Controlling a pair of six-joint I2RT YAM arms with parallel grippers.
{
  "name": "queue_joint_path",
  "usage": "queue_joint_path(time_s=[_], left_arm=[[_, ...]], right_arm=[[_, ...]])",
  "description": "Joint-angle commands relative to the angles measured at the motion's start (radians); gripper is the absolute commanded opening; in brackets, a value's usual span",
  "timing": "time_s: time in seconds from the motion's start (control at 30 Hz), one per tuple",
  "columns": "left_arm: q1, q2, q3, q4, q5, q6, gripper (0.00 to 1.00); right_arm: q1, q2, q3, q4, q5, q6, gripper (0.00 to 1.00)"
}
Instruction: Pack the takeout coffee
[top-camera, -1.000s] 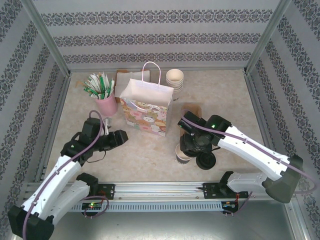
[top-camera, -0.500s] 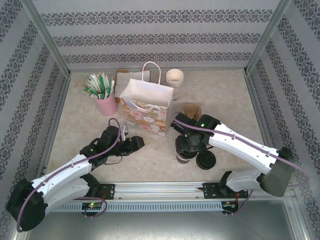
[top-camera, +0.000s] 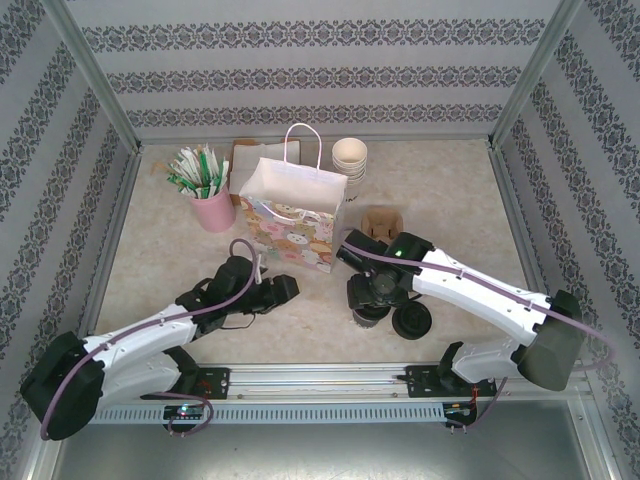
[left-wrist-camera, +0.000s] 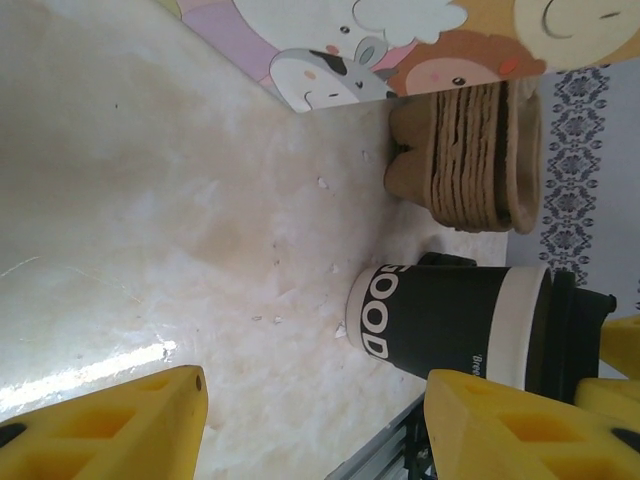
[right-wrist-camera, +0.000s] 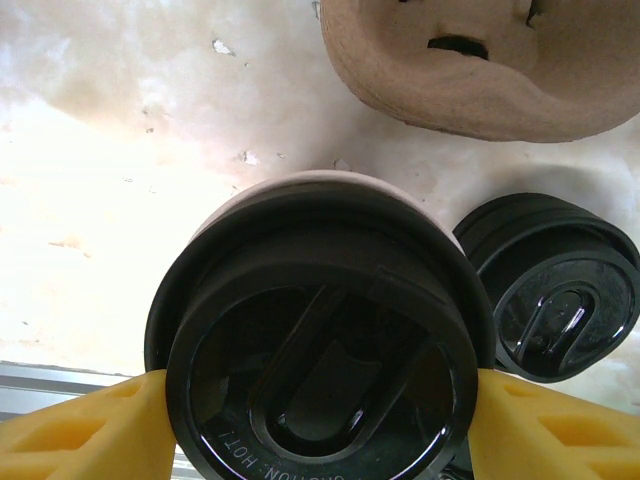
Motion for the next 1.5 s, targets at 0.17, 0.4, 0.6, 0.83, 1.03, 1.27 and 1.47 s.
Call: queue_joint_path(time_s=[0.17, 0.4, 0.6, 0.83, 1.03, 1.27, 1.47], left_arm=[[-0.031, 0.047, 0.026, 0.074, -0.011, 0.01, 0.61], [-0.035, 0.058, 0.029, 0.079, -0.015, 0.011, 0.61], [-0.037, 0.07, 0.03, 0.082, -0.017, 0.011, 0.61], [-0.038, 0.082, 0.036, 0.085, -0.013, 0.013, 0.61], [-0.04, 0.088, 0.037, 0.088, -0.014, 0.015, 0.61], [-0.041, 0.092, 0.038, 0.088, -0.016, 0.016, 0.61], [-0.04, 0.097, 0.039, 0.09, -0.016, 0.016, 0.61]], right_arm=[[0.019, 0.031, -0.013, -0.03, 0.023, 0.013, 0.69], [0.022, 0.032, 0.004, -0.044, 0.043, 0.016, 0.69], [0.026, 0.021, 0.037, -0.053, 0.065, 0.009, 0.7], [0.028, 0.028, 0.018, -0.04, 0.064, 0.008, 0.7], [0.029, 0.039, -0.006, -0.008, 0.052, 0.012, 0.7], [0.03, 0.031, -0.051, 0.013, 0.042, 0.025, 0.69], [0.036, 0.026, -0.11, 0.007, 0.044, 0.044, 0.69]])
